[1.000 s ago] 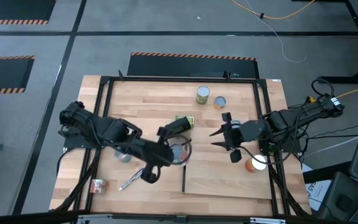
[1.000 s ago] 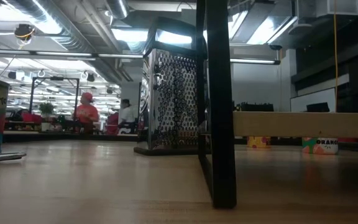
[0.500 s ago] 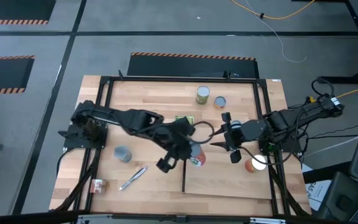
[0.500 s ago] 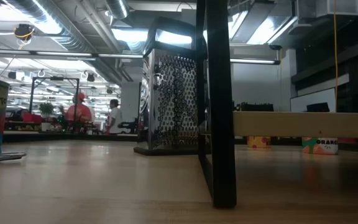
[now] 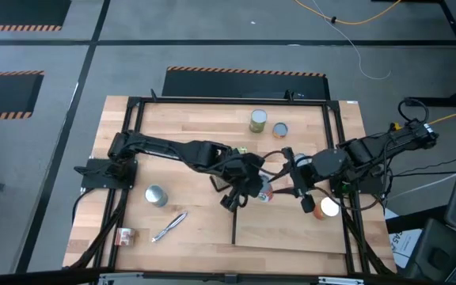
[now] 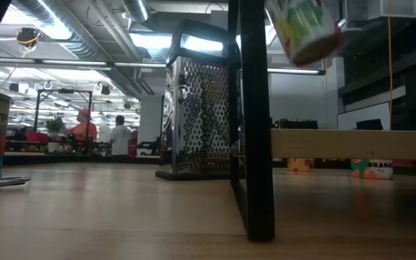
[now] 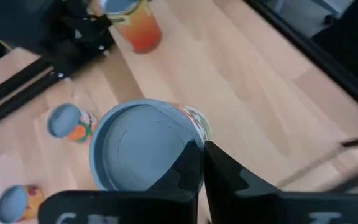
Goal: Pick and place cans onto a shelf
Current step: Put the canned mixed fruit on the shelf
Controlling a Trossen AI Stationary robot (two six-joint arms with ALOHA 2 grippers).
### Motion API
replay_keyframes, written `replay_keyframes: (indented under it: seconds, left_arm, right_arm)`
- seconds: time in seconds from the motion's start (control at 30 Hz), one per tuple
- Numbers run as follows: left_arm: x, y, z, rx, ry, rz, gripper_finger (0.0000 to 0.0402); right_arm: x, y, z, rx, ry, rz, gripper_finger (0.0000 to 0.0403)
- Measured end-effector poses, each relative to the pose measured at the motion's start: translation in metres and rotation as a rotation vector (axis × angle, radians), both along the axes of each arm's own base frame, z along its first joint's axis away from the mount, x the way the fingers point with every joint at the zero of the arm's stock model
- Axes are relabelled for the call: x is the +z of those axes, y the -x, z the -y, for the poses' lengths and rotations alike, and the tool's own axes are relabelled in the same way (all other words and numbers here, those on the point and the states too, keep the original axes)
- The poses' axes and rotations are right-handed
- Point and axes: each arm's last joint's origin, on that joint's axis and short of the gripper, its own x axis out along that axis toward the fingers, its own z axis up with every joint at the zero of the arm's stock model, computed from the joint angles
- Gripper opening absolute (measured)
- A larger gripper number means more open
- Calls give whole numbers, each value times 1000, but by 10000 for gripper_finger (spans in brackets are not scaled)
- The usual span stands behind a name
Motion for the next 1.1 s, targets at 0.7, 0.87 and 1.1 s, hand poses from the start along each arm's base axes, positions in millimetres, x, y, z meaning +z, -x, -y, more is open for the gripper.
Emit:
replay_keyframes:
  seconds: [0.7,0.87,1.1]
  left_arm:
    - [-5,-8,-7,46,-12,26,4]
    - [-5,-8,-7,47,-12,26,2]
    - [-5,-9,-7,45,-11,30,4]
  right_arm:
    - [-41,-29,-11,-60,59,-213,150]
    - [-42,-27,-10,-76,59,-231,150]
    - [-45,-24,-8,-129,27,-288,150]
